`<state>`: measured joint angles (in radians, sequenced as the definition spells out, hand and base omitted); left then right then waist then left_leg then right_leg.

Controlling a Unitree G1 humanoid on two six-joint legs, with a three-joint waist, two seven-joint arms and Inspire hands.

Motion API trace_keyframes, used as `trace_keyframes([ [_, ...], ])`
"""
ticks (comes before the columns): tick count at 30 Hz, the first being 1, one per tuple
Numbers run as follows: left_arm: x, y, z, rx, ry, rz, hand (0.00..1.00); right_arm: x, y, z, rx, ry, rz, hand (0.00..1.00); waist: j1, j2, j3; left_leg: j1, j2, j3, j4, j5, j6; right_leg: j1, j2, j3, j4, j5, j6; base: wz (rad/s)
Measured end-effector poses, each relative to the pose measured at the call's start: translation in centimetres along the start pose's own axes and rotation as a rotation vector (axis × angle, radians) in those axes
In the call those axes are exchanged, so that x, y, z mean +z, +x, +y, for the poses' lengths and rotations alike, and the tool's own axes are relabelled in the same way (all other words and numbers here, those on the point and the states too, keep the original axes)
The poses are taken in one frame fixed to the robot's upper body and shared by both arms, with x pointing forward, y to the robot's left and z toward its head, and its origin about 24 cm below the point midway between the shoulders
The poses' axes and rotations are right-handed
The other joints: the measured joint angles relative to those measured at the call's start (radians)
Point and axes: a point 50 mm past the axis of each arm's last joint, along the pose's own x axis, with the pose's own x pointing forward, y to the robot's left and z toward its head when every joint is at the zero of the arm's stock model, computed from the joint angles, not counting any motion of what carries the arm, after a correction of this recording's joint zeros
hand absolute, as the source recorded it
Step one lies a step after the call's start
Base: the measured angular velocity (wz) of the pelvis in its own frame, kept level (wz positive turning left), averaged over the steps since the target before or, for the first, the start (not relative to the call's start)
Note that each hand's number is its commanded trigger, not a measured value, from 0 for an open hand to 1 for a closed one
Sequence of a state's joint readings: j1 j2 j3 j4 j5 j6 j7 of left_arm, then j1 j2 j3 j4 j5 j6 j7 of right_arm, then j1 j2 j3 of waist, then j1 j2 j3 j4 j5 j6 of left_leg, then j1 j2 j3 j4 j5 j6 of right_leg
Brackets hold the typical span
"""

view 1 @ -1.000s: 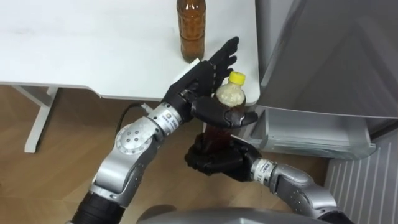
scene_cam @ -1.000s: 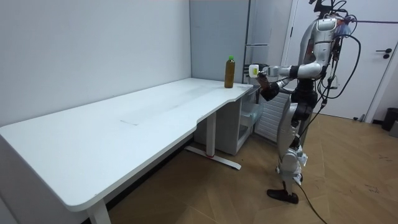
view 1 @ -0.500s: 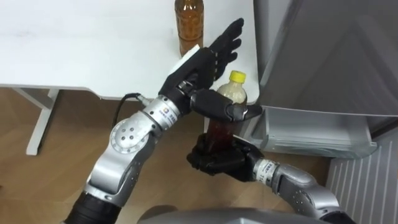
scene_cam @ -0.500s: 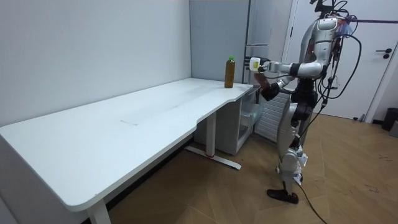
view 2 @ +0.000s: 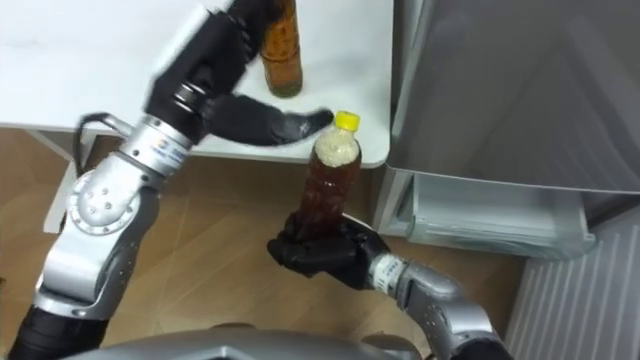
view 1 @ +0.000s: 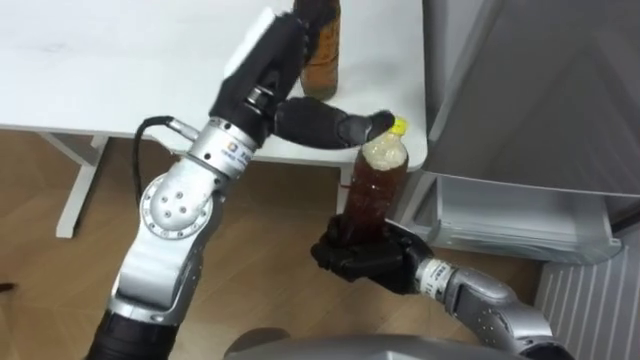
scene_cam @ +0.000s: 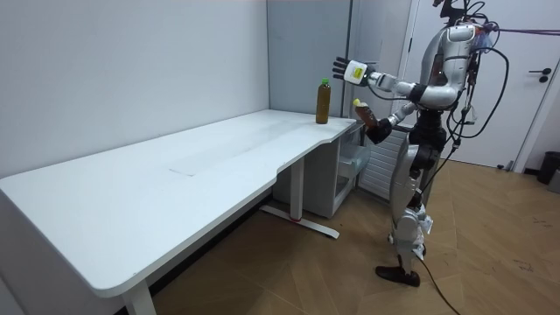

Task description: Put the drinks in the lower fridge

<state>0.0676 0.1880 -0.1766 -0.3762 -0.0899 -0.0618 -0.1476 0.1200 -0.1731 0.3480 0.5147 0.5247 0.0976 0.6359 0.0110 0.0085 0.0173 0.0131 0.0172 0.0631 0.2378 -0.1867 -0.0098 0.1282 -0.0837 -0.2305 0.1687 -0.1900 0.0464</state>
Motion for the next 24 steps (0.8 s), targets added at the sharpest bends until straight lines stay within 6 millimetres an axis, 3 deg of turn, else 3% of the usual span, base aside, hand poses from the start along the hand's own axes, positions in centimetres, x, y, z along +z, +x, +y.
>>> trace_keyframes([
  [5,1.3,-0.1,1.0,0.089,0.153,-0.047,0.00,0.1,-0.5,-0.9,-0.046,0.015,-0.025,1.00,0.021,0.002,-0.0012,0.000,0.000,0.001,0.000,0.000,0.000,0.003,0.000,-0.001,0.000,0.000,0.000,0.01],
  [10,3.0,-0.7,3.3,0.309,0.298,-0.150,0.00,-0.5,-1.4,-1.3,-0.089,0.031,-0.041,1.00,0.035,0.005,-0.0009,0.020,0.000,-0.001,-0.009,0.000,-0.001,0.015,0.000,0.000,-0.003,0.000,0.000,-0.01],
  [16,4.5,-1.6,6.1,0.540,0.416,-0.236,0.00,-1.8,-2.1,-1.3,-0.107,0.049,-0.031,1.00,0.084,-0.003,-0.0042,0.027,0.000,0.001,-0.016,0.001,-0.002,0.015,0.001,0.004,-0.002,0.000,0.000,-0.02],
  [20,4.7,-2.2,7.2,0.632,0.437,-0.246,0.00,-2.6,-2.7,-1.8,-0.142,0.067,-0.007,1.00,0.119,-0.015,-0.0121,0.032,-0.002,-0.009,-0.017,0.001,-0.002,0.019,0.001,0.002,-0.002,0.000,0.000,0.02],
  [24,3.4,-3.6,8.6,0.727,0.441,-0.173,0.00,-2.5,-3.5,-2.5,-0.180,0.076,-0.019,1.00,0.138,-0.010,-0.0110,0.049,-0.003,-0.011,-0.016,0.001,-0.002,0.036,0.000,0.000,-0.005,0.000,0.000,0.01],
])
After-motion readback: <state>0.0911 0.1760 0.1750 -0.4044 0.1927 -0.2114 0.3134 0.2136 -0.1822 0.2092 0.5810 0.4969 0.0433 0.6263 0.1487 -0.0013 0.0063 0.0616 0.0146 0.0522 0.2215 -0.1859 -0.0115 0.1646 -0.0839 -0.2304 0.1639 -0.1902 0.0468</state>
